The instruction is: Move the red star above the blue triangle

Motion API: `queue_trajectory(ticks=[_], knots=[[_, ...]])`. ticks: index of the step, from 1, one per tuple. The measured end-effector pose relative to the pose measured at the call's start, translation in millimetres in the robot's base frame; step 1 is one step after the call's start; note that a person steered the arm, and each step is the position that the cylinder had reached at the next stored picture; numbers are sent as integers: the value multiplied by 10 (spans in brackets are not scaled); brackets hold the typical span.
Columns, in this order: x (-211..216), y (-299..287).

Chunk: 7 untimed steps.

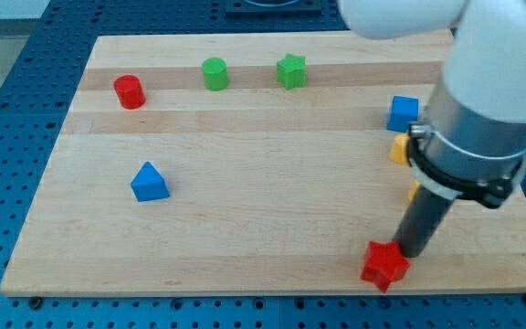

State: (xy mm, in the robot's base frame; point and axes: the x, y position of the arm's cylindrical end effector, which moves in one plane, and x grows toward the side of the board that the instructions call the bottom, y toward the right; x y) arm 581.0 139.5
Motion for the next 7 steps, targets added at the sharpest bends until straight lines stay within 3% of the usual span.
queue_trajectory(ticks=[1, 2, 4, 5, 6, 7], knots=[[277, 335], [376, 296], [306, -1004], [-44, -1590], [-203, -1724], [178, -1968]])
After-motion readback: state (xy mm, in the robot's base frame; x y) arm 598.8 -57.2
